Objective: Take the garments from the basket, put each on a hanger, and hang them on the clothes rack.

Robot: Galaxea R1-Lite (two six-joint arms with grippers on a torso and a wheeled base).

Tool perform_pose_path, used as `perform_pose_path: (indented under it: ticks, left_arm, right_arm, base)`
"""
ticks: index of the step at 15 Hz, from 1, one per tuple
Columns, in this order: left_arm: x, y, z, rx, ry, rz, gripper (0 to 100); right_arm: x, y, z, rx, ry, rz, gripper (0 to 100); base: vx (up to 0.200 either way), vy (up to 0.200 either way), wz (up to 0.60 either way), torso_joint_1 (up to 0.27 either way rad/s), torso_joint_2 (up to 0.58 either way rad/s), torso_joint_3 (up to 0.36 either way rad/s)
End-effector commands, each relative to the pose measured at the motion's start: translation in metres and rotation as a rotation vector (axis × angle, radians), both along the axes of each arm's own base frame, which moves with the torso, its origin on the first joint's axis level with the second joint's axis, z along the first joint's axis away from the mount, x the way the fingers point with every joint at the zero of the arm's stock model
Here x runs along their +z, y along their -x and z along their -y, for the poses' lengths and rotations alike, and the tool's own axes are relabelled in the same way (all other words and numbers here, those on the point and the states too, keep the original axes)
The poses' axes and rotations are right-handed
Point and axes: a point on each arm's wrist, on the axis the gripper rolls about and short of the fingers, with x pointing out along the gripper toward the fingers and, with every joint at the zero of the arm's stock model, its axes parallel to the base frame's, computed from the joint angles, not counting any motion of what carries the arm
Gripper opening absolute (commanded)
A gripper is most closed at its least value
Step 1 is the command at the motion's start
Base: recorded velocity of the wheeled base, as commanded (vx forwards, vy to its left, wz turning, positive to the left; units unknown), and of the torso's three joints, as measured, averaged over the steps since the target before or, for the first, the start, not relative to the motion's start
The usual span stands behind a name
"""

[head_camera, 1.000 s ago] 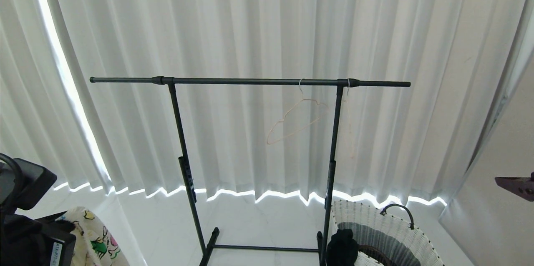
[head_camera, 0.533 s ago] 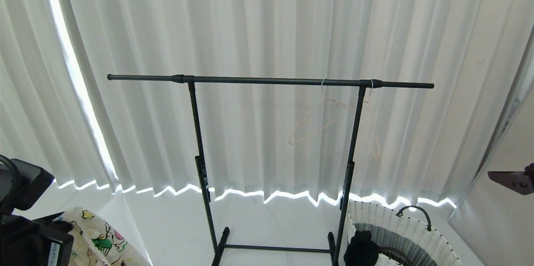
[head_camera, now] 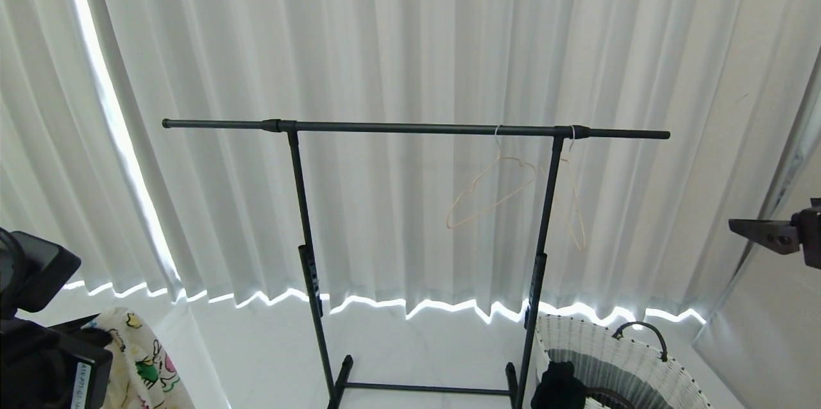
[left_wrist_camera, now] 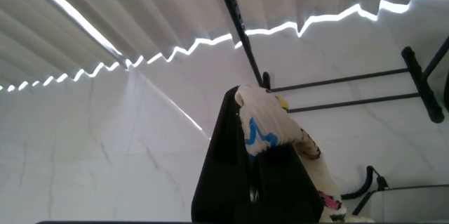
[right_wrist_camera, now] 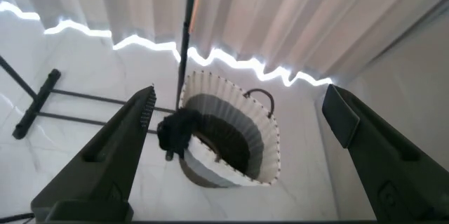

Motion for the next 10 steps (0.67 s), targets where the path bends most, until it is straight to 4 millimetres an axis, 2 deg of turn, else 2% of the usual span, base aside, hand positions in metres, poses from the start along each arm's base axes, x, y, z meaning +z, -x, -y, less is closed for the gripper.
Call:
perform_pose_path:
  ticks: [1, 7, 10]
  left_arm:
    - [0.0, -0.001, 0.0, 0.0, 0.0, -0.002, 0]
    - [0.0, 0.0, 0.001, -0.009, 0.001, 0.001, 0]
    - [0.0, 0.0, 0.002, -0.015, 0.001, 0.001, 0]
  right_arm:
    - [-0.003, -0.008, -0.001, -0.001, 0.003, -0.012, 100]
    - [-0.011, -0.023, -0.004, -0.001, -0.003, 0.025, 100]
    - [-0.015, -0.022, -0.004, -0.003, -0.002, 0.016, 100]
  base:
    - [0.2, 0.0, 0.0, 0.002, 0.01, 0.002]
    - [0.2, 0.0, 0.0, 0.007, 0.0, -0.002]
    - [0.2, 0.0, 0.0, 0.002, 0.0, 0.001]
